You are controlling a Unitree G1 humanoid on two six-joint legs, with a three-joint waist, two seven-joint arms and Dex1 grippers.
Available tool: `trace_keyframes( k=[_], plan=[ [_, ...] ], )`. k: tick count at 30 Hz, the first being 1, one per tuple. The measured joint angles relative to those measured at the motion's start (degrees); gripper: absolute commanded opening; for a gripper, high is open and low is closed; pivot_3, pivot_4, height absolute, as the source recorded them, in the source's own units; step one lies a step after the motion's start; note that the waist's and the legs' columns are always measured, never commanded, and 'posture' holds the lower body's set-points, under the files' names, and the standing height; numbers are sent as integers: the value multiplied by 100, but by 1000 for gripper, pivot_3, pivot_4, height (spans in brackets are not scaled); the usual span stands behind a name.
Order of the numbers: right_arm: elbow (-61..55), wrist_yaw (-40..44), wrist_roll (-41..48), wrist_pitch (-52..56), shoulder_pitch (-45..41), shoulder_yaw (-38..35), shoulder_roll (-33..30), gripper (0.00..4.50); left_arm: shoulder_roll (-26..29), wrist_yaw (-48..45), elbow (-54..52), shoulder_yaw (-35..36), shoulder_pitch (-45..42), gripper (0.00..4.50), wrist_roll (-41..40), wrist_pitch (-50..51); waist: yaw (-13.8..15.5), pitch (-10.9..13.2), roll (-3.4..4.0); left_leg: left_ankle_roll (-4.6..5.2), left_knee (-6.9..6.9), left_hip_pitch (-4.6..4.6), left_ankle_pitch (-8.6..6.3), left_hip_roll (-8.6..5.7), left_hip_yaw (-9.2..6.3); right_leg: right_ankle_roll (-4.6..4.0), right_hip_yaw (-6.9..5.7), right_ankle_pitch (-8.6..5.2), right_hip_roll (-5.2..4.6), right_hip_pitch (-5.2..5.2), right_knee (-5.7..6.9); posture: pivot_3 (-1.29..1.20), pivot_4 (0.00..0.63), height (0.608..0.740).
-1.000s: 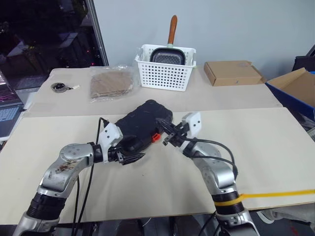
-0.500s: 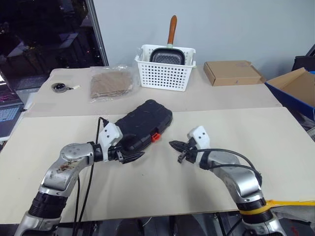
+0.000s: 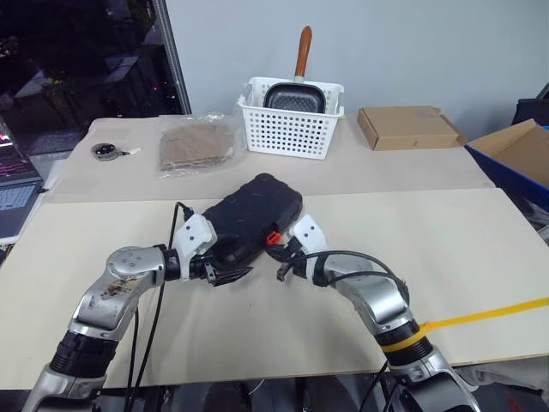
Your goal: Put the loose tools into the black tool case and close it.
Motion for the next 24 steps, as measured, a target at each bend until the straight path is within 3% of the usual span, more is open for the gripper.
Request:
trace_keyframes(
  k=[10,24],
  plan=[
    [-403,154,-51,316,296,-50,-576,87,-4,61,-86,-6,36,4500,0,0,19,0,0,6,0,-6,-5,-1,0,-3,-1,2,-5,-1,-5,0,150,740],
    [447,-245,-394,169,-122,-87,56,87,-4,88,-95,-13,41,4500,11,9,6,0,0,4,0,-8,-3,-2,1,-3,0,2,-4,-2,-4,0,150,740]
  ],
)
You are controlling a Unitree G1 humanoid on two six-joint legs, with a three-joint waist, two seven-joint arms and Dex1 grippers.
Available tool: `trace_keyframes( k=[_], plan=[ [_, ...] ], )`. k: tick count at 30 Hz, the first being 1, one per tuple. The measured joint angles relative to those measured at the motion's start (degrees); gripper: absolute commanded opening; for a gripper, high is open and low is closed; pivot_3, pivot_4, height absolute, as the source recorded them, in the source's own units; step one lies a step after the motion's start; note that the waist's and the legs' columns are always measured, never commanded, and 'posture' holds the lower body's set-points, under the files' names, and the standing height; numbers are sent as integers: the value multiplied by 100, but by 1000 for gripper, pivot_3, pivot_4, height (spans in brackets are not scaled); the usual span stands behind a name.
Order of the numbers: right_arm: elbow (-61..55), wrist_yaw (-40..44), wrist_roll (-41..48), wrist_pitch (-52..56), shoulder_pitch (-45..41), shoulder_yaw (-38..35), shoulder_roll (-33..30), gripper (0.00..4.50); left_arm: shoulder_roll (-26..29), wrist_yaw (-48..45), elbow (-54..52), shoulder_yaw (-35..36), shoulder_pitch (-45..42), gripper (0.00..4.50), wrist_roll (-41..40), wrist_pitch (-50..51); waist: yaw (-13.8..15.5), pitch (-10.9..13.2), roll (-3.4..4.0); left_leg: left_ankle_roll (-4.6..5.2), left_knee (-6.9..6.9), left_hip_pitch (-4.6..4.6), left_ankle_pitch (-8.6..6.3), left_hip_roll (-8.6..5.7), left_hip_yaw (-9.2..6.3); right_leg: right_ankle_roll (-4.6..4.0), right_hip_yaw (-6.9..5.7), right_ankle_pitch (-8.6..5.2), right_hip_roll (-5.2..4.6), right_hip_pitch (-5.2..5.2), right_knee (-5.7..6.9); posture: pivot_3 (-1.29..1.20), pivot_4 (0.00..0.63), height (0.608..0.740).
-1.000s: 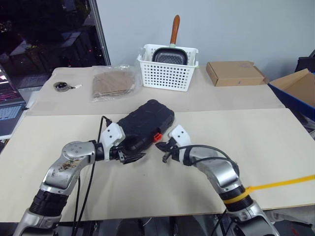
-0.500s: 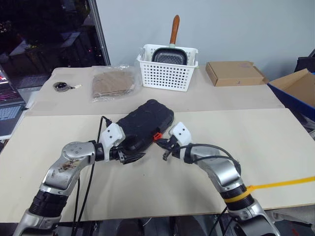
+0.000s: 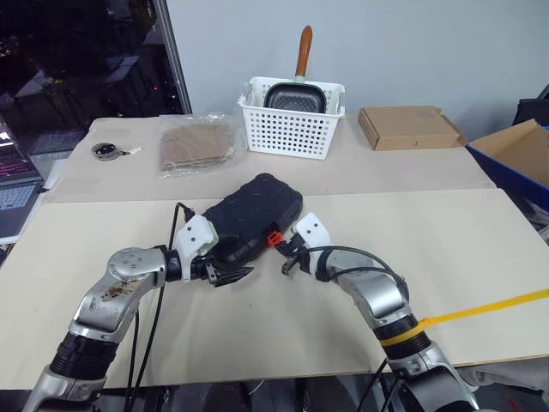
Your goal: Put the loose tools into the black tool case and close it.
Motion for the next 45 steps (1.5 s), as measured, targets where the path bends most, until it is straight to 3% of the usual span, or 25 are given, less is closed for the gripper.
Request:
trace_keyframes(
  k=[18,34,38,41,45],
  plan=[
    [-737,89,13,338,0,-238,87,87,0,73,4,16,27,4500,95,2,-61,0,1,-2,0,4,1,7,1,0,5,0,6,-6,6,0,150,740],
    [182,135,-90,-413,-360,-118,513,87,-31,115,37,24,44,4500,146,2,-91,0,0,-8,0,39,4,24,7,7,12,-5,4,14,10,0,150,740],
    [-48,236,-12,-433,-118,-168,388,87,-166,176,-45,153,158,4500,68,4,-54,0,1,-11,-2,31,5,27,6,-3,7,-1,4,8,9,0,150,740],
    [-868,558,257,-506,436,-235,85,87,-383,317,-267,431,438,4500,-163,-50,-35,1,2,-11,-6,-7,-6,24,4,-20,4,8,-2,-20,6,0,150,740],
    [-1649,1319,971,-777,1078,-774,-596,1111,-498,338,-645,890,942,4500,-700,-6,-19,1,1,-1,-4,-60,-20,15,4,-4,2,1,0,-65,-3,0,150,740]
  ],
)
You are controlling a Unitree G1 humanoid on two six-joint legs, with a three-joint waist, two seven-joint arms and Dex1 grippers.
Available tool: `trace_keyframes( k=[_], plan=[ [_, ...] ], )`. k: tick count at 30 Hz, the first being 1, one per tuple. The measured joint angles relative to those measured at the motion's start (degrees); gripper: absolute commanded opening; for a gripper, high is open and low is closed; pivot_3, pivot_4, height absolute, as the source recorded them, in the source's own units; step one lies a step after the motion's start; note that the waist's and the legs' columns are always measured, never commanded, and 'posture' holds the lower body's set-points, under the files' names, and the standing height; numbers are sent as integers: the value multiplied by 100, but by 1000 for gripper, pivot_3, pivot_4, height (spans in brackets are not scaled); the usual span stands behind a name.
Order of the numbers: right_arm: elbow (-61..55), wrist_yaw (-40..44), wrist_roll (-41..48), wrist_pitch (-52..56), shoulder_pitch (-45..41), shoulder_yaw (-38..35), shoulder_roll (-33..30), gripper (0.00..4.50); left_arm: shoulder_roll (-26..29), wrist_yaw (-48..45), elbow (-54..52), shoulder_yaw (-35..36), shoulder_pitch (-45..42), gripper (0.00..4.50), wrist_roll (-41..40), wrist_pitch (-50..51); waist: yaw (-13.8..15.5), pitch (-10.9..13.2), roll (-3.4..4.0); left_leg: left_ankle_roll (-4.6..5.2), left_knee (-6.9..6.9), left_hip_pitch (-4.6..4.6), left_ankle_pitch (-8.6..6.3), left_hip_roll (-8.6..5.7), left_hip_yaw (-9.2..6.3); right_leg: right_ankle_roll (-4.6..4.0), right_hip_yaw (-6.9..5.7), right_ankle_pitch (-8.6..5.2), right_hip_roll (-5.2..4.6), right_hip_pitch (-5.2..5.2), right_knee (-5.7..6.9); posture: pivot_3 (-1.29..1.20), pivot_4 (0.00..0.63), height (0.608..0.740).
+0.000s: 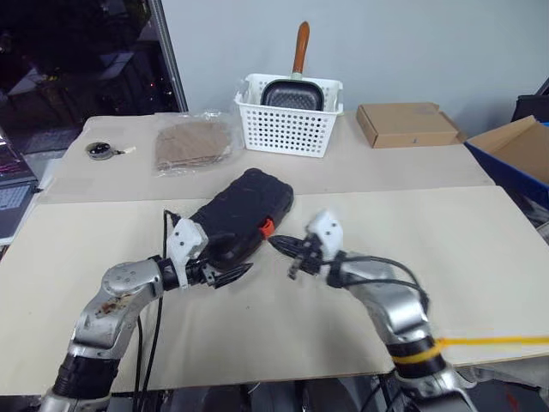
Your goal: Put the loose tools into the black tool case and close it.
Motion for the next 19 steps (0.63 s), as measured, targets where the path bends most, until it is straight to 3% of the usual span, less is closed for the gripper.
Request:
trace_keyframes(
  k=[10,14,19],
  plan=[
    [-499,1109,638,-435,1297,-1388,-1806,4458,215,273,-1513,1547,1862,4500,-1142,584,65,7,-6,4,1,-6,-5,-4,0,8,1,-6,2,-2,-15,0,150,740],
    [-549,1492,957,-623,1776,-2005,-2164,4458,237,263,-1772,2032,2640,4500,-1264,617,130,10,-10,1,3,18,-3,-4,0,42,1,-35,8,14,-13,0,150,740],
    [-662,1800,1175,-818,2360,-2547,-2447,4458,275,237,-1919,2527,3359,4500,-1274,549,165,12,-11,-2,4,33,0,-3,0,20,0,-51,6,30,-11,0,150,740]
  ],
)
